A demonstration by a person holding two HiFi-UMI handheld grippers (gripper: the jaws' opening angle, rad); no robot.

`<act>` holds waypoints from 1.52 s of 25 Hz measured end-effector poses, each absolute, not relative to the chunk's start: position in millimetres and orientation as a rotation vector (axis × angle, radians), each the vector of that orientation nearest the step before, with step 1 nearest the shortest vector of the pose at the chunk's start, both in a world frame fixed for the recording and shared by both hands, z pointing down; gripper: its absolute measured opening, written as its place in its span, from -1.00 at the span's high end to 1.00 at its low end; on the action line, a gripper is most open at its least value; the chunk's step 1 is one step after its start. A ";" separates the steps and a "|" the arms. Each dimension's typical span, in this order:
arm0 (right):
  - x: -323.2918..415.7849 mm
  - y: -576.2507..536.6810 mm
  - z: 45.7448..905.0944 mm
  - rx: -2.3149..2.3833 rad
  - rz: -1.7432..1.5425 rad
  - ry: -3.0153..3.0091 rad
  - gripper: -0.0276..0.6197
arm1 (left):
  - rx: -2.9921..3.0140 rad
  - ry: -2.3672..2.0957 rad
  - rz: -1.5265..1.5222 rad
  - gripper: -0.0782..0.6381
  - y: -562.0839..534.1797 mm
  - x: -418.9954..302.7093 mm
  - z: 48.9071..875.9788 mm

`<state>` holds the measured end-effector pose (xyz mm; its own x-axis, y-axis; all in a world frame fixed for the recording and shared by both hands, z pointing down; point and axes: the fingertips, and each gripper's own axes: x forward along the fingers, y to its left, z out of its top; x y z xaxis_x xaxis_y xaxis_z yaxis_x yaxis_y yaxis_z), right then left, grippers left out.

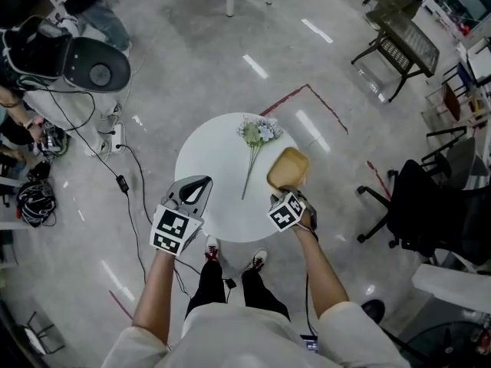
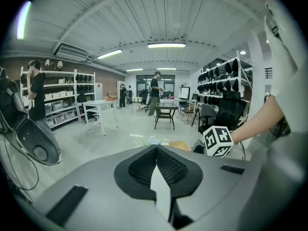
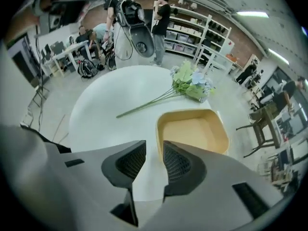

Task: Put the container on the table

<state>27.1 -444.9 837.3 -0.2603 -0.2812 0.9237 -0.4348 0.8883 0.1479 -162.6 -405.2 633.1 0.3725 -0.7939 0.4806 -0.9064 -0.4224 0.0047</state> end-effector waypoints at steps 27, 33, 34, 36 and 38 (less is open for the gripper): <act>114.0 -437.5 371.0 1.345 0.124 -2.414 0.87 | 2.864 -1.483 0.328 0.73 -418.9 -97.0 375.8; 121.1 -411.6 326.5 1.415 -0.052 -2.417 0.87 | 2.972 -1.472 0.303 0.73 -402.9 -87.4 340.6; 120.8 -408.7 319.0 1.417 -0.063 -2.431 0.87 | 2.991 -1.464 0.304 0.73 -401.0 -85.2 335.3; 118.6 -404.8 306.3 1.416 -0.090 -2.449 0.87 | 3.030 -1.442 0.312 0.73 -397.4 -80.7 326.6; 116.4 -402.5 299.4 1.413 -0.115 -2.456 0.87 | 3.056 -1.429 0.311 0.73 -394.3 -77.1 321.1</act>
<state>116.4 -402.5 299.4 -0.4689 -0.8551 0.2212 -0.8308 0.5120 0.2183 -77.1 -394.3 321.1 0.6332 -0.7717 0.0600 -0.7269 -0.6195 -0.2964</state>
